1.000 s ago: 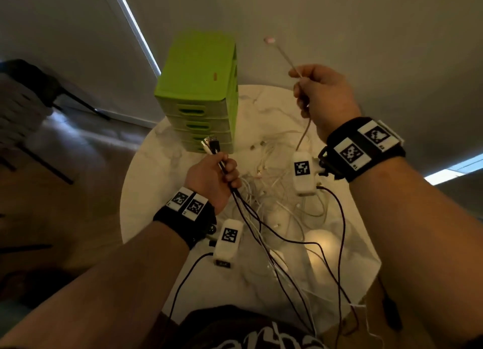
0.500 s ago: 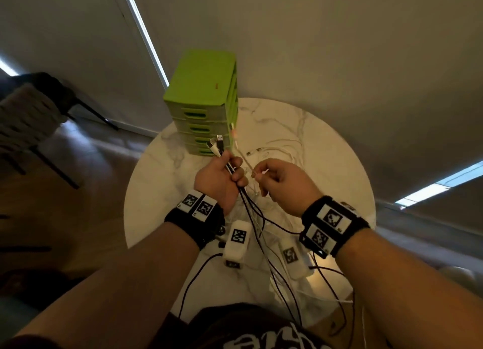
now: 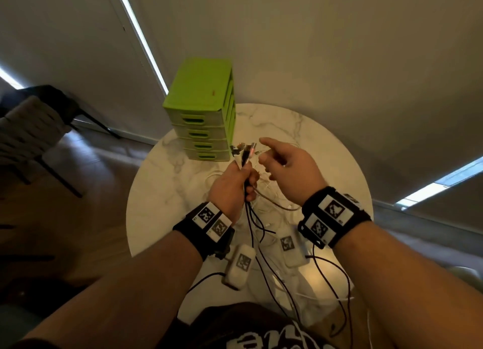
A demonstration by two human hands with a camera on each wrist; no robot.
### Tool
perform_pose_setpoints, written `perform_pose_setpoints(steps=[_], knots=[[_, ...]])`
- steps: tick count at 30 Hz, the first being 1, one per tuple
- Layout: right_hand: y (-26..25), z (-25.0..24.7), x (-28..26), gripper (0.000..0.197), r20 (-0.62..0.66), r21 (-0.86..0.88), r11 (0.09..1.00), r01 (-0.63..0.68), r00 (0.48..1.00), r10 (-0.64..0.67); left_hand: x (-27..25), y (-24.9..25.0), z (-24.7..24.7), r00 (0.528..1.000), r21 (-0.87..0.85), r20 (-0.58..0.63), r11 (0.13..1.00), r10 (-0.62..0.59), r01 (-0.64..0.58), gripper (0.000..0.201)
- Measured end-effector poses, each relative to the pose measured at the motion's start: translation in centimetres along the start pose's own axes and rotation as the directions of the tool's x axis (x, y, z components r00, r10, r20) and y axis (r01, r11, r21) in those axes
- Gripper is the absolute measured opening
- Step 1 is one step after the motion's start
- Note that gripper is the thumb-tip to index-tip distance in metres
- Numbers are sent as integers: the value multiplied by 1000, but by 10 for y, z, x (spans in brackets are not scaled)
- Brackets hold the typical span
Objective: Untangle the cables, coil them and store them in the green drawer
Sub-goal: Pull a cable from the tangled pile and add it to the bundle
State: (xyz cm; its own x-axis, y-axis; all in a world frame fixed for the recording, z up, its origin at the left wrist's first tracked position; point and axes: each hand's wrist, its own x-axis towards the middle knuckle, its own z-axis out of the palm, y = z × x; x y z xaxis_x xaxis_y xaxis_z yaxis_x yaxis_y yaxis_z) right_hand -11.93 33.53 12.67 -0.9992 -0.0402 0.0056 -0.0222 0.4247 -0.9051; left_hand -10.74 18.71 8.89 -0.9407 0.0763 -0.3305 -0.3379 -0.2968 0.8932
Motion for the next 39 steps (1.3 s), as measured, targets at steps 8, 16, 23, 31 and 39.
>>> perform_pose_setpoints(steps=[8,16,23,31,39], knots=[[-10,5,-4,14,-7,146,983,109,994,-110,-12,4,1,999,103,39,994,-28,24,14],[-10,15,1,23,-90,-29,975,218,971,-220,-15,10,2,996,83,44,994,-76,72,20],[33,23,-36,16,240,28,999,-16,971,9,10,31,-19,989,-337,-121,941,-81,36,33],[121,-19,-71,34,335,-322,937,-137,909,248,31,75,-84,970,-621,-237,776,-59,-105,36],[87,-40,-43,35,191,-338,936,-99,966,172,27,70,-73,954,-318,-299,941,15,-114,29]])
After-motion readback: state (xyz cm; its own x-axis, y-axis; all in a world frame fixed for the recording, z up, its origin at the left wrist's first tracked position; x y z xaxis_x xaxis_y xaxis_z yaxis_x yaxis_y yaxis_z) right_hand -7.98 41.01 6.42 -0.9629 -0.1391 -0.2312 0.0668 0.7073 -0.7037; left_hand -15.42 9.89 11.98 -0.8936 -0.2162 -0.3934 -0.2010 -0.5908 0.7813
